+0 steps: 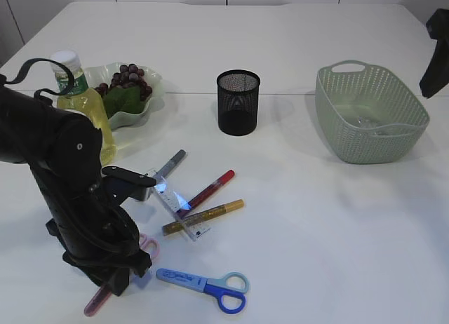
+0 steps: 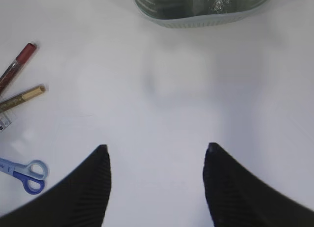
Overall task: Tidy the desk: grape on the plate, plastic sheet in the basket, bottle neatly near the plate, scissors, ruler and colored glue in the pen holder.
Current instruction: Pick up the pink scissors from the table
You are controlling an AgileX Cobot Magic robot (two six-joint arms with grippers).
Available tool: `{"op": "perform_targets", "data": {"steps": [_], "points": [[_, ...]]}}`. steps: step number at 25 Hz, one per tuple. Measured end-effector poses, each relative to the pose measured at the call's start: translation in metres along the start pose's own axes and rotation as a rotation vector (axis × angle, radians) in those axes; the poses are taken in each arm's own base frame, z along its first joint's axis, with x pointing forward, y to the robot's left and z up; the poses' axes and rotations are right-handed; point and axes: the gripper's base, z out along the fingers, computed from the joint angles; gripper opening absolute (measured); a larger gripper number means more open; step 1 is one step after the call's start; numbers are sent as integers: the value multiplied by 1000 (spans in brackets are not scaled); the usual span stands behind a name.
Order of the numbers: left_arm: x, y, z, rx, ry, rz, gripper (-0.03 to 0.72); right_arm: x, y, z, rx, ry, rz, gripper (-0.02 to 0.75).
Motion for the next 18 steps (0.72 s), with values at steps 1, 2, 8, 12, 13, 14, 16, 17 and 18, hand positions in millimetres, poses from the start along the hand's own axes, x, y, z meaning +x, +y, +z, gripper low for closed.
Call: {"op": "perform_targets", "data": {"steps": [1,2,8,12,13,14,16,17,18], "points": [[0,0,0,0,0,0,252,0,0,0,-2,0,1,471],[0,0,0,0,0,0,246,0,0,0,-2,0,1,471],[0,0,0,0,-2,0,227,0,0,0,-2,0,1,471],[0,0,0,0,-3,0,226,0,0,0,-2,0,1,471],[0,0,0,0,-2,0,226,0,0,0,-2,0,1,471],[0,0,1,-2,-1,2,226,0,0,0,-2,0,1,471],[-1,1,2,-8,3,7,226,0,0,0,-2,0,1,471],[-1,1,3,-11,10,11,226,0,0,0,-2,0,1,471],[-1,1,2,-16,10,15,226,0,0,0,-3,0,1,471]]}}
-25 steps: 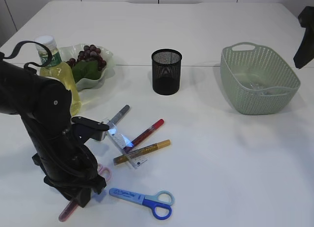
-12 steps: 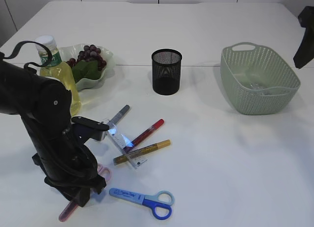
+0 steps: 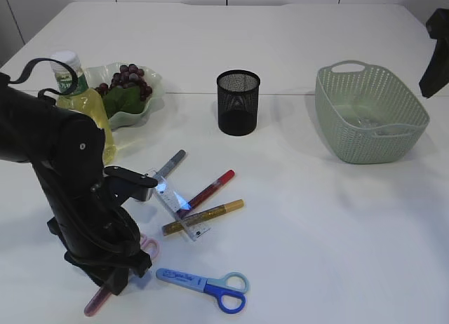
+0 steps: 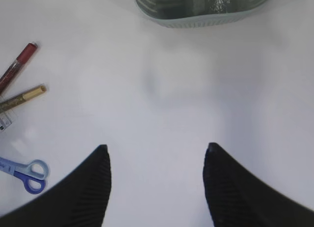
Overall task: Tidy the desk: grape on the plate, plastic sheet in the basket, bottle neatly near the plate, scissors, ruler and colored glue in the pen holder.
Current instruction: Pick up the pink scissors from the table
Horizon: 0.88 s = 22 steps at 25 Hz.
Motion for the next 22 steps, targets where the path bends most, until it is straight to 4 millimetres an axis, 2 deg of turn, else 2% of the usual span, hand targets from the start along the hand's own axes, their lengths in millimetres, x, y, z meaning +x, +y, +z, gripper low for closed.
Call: {"op": "perform_targets", "data": {"steps": [12,22], "points": [[-1,6,1,-87,-6,21,226,0,0,0,0,0,0,471],[-1,7,1,-88,-7,17,226,0,0,0,0,0,0,471]]}}
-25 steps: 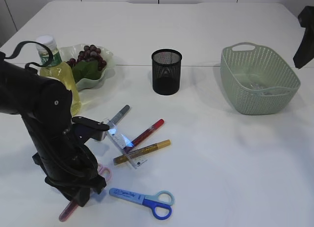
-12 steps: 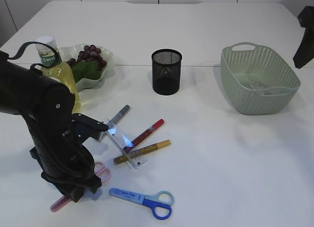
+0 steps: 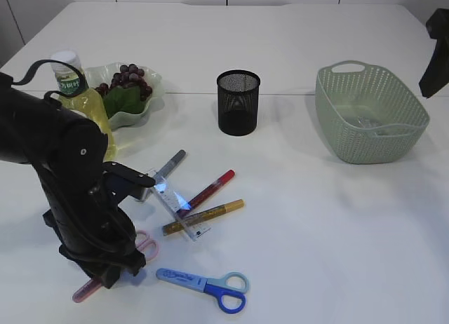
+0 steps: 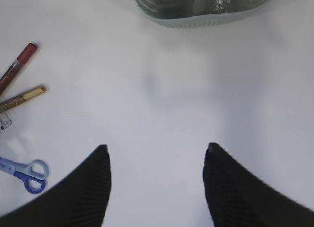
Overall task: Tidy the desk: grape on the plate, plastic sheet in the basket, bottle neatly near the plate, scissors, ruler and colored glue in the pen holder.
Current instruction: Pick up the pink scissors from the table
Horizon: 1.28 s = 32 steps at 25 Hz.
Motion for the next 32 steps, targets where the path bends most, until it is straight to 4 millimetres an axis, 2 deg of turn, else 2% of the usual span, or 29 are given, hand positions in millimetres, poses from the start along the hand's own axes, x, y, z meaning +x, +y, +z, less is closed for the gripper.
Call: {"op": "perform_targets", "data": {"steps": [8,32], "points": [[-2,0,0,0,-4,-2,148,0,0,0,0,0,0,471],[3,-3,-3,36,20,-43,146,0,0,0,0,0,0,471]]}}
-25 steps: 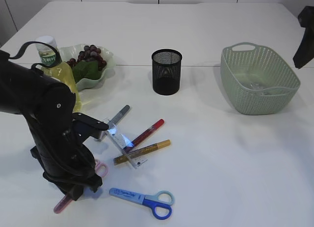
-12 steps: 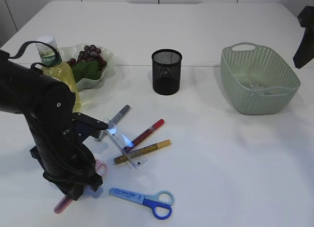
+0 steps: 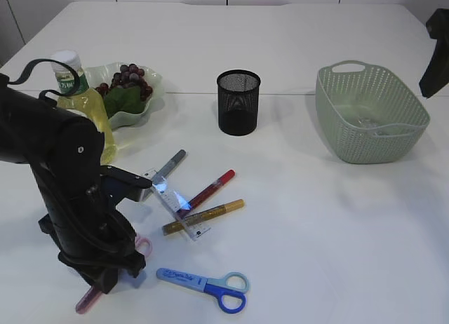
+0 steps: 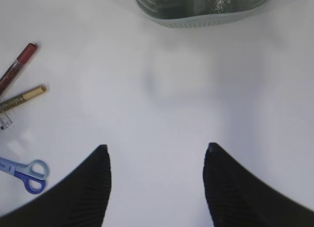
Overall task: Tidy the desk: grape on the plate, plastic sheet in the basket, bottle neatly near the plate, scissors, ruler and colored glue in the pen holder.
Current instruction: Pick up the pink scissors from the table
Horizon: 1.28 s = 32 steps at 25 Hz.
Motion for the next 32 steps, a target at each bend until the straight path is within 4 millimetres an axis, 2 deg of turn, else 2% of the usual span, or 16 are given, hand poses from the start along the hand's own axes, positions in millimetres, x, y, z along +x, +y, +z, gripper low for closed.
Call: {"op": "perform_targets", "data": {"steps": [11,32], "points": [[4,-1,-20,19,-50,-10,145,0,0,0,0,0,0,471],[2,-2,-21,24,-69,-13,144,0,0,0,0,0,0,471]]}}
